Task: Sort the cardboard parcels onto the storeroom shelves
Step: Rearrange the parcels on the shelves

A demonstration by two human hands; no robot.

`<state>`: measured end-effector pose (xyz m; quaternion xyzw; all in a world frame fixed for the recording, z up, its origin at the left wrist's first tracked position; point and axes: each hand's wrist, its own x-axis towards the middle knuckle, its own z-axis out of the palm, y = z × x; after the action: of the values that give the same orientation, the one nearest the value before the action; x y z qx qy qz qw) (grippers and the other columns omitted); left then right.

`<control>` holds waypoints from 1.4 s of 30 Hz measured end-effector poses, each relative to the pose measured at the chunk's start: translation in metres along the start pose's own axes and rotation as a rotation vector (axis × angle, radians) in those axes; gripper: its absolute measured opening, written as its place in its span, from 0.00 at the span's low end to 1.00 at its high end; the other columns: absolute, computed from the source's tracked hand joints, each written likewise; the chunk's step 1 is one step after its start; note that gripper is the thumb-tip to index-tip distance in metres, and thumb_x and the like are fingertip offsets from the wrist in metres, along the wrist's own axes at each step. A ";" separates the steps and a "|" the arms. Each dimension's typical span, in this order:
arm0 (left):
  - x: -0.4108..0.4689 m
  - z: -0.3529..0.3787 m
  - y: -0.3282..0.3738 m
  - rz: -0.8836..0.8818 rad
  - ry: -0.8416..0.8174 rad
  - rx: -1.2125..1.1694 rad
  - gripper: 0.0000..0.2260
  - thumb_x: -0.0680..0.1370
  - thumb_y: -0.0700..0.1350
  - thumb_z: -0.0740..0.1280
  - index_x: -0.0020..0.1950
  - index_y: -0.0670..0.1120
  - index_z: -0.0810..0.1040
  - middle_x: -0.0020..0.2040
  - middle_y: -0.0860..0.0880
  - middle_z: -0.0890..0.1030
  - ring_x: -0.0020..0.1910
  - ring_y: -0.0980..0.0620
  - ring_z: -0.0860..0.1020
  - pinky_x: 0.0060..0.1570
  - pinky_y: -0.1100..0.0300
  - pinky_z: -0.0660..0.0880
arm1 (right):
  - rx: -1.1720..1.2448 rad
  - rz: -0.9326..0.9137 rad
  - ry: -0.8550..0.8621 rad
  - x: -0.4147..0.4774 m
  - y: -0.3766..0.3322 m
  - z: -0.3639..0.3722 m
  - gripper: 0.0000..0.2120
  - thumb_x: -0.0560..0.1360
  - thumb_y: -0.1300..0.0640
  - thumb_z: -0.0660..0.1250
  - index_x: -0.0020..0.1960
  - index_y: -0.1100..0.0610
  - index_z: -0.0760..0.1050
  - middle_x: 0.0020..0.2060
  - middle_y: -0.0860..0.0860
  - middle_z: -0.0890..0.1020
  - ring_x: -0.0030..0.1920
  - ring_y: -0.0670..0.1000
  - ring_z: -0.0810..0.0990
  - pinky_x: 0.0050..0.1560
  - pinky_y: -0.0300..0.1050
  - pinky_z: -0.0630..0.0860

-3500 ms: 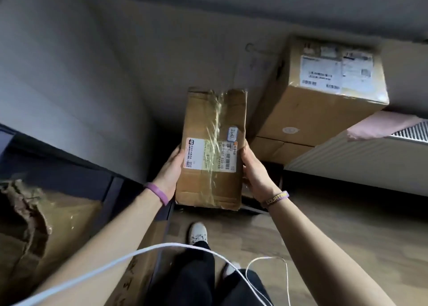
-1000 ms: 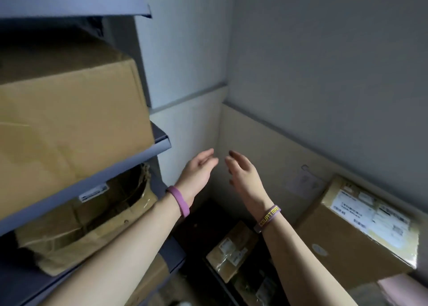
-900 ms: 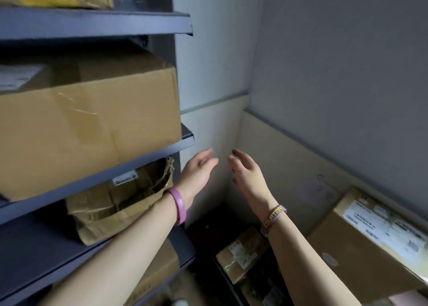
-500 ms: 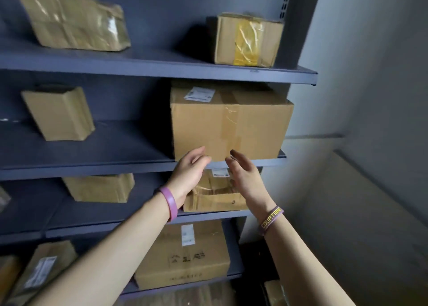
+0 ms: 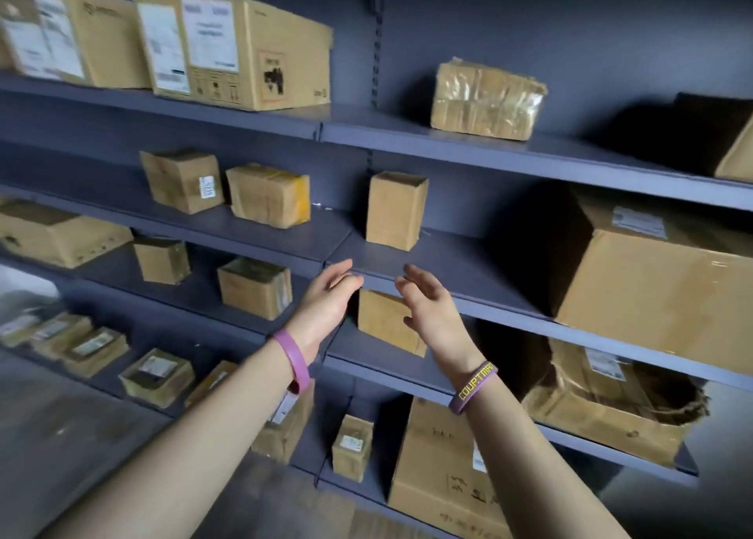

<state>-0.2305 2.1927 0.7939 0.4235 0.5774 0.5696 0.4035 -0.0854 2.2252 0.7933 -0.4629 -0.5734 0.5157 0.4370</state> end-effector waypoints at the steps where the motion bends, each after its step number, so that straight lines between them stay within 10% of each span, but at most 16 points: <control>1: 0.003 -0.026 0.000 0.001 0.029 0.013 0.16 0.79 0.47 0.64 0.67 0.53 0.73 0.61 0.52 0.76 0.61 0.53 0.74 0.62 0.57 0.69 | 0.009 -0.003 -0.024 0.001 -0.003 0.026 0.22 0.81 0.55 0.62 0.73 0.57 0.66 0.69 0.51 0.73 0.68 0.48 0.72 0.73 0.50 0.65; 9: 0.024 -0.208 -0.006 0.008 0.183 -0.012 0.15 0.79 0.46 0.65 0.66 0.52 0.74 0.63 0.50 0.76 0.56 0.56 0.75 0.49 0.63 0.69 | 0.012 -0.039 -0.193 0.016 -0.017 0.209 0.21 0.81 0.58 0.61 0.73 0.58 0.66 0.68 0.51 0.73 0.61 0.45 0.73 0.66 0.43 0.68; 24: 0.143 -0.422 -0.026 -0.012 0.421 0.037 0.15 0.80 0.46 0.63 0.66 0.52 0.73 0.62 0.53 0.75 0.61 0.54 0.73 0.58 0.59 0.66 | 0.000 -0.059 -0.444 0.158 -0.017 0.447 0.24 0.80 0.53 0.64 0.74 0.56 0.65 0.67 0.53 0.75 0.66 0.50 0.75 0.71 0.54 0.68; 38: 0.364 -0.506 -0.041 -0.057 0.331 0.019 0.15 0.79 0.47 0.64 0.66 0.52 0.73 0.60 0.53 0.75 0.59 0.54 0.73 0.56 0.59 0.66 | -0.029 -0.023 -0.250 0.361 0.007 0.514 0.13 0.81 0.62 0.59 0.66 0.57 0.69 0.54 0.50 0.79 0.45 0.41 0.76 0.45 0.30 0.73; 42: 0.419 -0.515 -0.056 -0.092 0.253 0.020 0.14 0.79 0.48 0.64 0.64 0.55 0.73 0.61 0.52 0.75 0.59 0.54 0.73 0.55 0.59 0.67 | -0.021 0.036 -0.115 0.396 0.023 0.520 0.18 0.81 0.62 0.62 0.70 0.59 0.66 0.57 0.53 0.77 0.48 0.45 0.77 0.51 0.40 0.72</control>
<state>-0.8528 2.4281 0.7577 0.3252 0.6480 0.5936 0.3492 -0.6674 2.5175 0.7355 -0.4474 -0.5945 0.5432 0.3891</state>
